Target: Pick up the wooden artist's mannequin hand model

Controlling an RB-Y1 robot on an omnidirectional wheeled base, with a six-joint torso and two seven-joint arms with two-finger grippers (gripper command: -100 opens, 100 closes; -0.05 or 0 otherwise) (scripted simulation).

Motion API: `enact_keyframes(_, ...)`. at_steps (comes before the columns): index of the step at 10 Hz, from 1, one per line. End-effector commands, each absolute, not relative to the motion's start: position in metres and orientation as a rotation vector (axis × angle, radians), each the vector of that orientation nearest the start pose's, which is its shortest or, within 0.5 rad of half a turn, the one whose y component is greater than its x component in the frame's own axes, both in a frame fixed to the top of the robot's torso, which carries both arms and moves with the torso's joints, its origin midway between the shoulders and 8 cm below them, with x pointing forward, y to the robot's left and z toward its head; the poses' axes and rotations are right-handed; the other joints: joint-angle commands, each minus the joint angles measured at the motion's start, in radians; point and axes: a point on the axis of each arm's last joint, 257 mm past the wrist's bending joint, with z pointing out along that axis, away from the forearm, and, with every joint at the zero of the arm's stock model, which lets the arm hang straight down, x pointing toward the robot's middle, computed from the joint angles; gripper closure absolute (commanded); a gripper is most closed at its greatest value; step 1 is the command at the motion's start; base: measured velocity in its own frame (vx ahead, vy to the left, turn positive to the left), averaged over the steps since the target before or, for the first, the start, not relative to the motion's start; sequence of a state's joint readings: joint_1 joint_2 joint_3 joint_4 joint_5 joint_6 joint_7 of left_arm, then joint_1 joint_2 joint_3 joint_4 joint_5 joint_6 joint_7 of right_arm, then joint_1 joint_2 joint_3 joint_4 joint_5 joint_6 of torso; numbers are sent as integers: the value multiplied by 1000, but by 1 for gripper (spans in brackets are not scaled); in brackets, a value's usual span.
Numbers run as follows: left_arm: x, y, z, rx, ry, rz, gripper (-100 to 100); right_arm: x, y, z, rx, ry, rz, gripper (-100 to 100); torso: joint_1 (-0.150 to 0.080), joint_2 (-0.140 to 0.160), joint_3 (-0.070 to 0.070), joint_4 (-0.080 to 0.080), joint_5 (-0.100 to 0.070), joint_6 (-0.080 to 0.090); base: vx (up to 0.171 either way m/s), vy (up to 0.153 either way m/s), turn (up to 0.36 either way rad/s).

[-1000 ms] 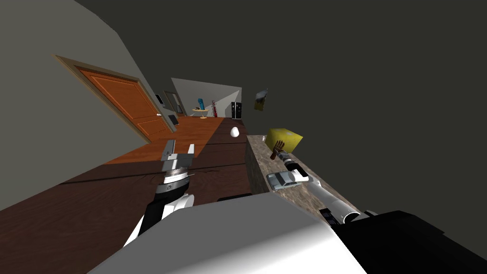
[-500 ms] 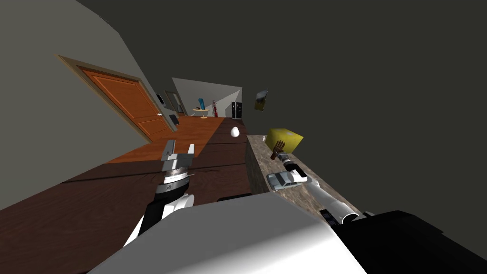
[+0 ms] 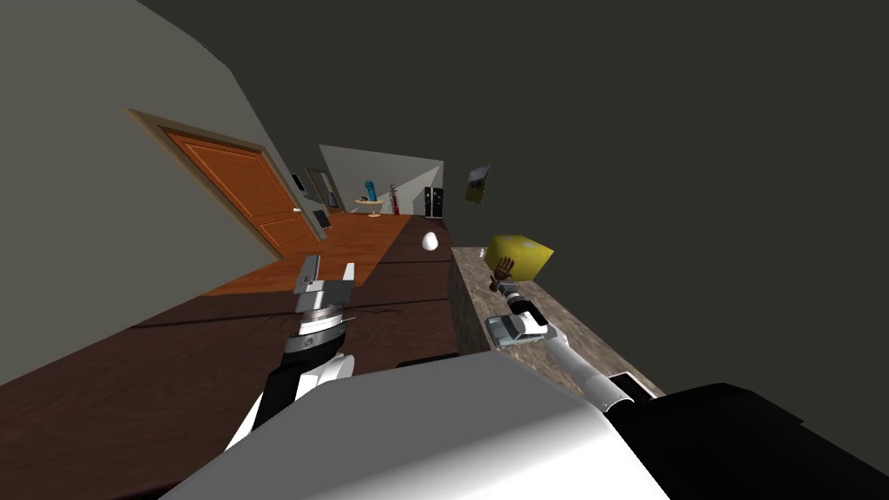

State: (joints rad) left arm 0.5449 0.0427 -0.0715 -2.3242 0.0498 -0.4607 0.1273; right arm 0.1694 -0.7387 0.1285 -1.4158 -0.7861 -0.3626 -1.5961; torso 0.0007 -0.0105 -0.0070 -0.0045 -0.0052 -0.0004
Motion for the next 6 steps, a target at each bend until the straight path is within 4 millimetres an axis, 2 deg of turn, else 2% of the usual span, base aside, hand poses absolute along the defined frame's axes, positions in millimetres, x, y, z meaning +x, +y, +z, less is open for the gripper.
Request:
enact_keyframes(1, 342, 261, 21, -753, 609, -1502, 0, 473, -454, -244, -2226, 161, -2230, -100, 0, 0, 0, 0, 0, 0, 0, 0, 0)
enact_keyframes(6, 342, 261, 21, -753, 609, -1502, 0, 473, -454, -244, -2226, 161, -2230, -100, 5, 0, -3, -6, -9, -1, 0, 0, 0)
